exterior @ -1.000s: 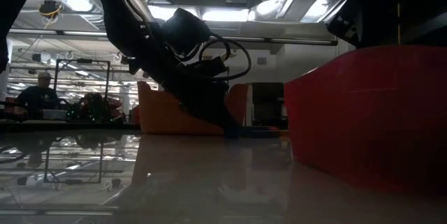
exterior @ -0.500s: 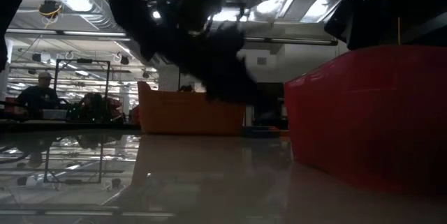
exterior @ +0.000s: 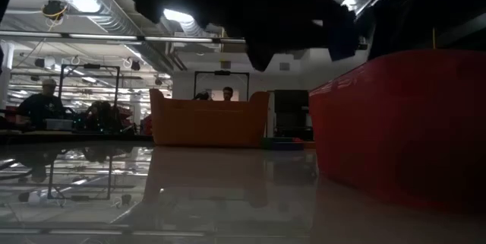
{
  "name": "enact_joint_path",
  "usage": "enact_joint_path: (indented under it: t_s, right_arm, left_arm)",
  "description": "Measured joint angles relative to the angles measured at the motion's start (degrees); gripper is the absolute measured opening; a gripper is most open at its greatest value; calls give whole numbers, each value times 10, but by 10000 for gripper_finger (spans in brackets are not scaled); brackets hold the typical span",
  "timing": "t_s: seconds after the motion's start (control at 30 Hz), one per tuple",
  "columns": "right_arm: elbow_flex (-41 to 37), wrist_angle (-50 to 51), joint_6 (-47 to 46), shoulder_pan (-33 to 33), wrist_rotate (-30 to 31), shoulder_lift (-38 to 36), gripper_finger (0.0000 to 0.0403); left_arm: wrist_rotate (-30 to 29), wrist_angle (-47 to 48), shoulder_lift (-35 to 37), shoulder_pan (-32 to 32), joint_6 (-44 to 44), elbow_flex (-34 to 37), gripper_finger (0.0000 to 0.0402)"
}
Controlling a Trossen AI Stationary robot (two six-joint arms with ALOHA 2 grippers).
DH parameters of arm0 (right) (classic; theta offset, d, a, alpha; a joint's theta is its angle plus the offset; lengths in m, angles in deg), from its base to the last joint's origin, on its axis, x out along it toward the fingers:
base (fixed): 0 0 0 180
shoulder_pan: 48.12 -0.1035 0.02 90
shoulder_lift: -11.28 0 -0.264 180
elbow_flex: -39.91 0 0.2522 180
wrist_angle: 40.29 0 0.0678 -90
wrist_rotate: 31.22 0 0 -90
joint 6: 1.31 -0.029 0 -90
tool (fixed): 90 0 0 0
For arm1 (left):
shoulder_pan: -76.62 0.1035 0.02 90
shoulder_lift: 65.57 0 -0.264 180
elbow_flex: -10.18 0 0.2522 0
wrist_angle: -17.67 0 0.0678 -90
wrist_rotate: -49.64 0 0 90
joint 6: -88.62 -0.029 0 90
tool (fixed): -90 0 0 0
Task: Sort blocks by size
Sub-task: Put the small blue game piece into the red bin, then put the large orange block into the orange bin
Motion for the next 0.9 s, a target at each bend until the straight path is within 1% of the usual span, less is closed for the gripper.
enact_joint_path:
  t_s: [0.1, 0.23, 0.3, 0.37, 0.47, 0.53, 0.73, 0.83, 0.9]
  right_arm:
    - [18, 53, 33, 0, 56, 0, 214]
    - [31, 82, 95, 2, 165, 0, 214]
    - [31, 93, 115, 17, 186, 0, 214]
    - [31, 112, 120, 46, 176, 0, 214]
    - [31, 146, 134, 98, 144, 0, 214]
    - [31, 161, 146, 133, 132, 0, 214]
    - [31, 163, 208, 230, 119, 0, 214]
    - [31, 163, 237, 281, 91, 0, 214]
    - [30, 163, 259, 314, 72, 0, 214]
  left_arm:
    - [-16, -1, -1, -19, -2, 0, 129]
    - [-47, -1, -2, -34, -12, 0, 130]
    - [-60, -2, -2, -38, -12, 0, 130]
    - [-61, -1, -2, -41, -16, 0, 131]
    - [-62, -2, -2, -43, -25, 0, 136]
    - [-62, -2, -2, -43, -26, 0, 149]
    - [-62, -2, -2, -42, -25, 0, 210]
    - [-62, -4, -2, -39, -30, 0, 226]
    - [-62, -5, -1, -35, -40, 0, 228]
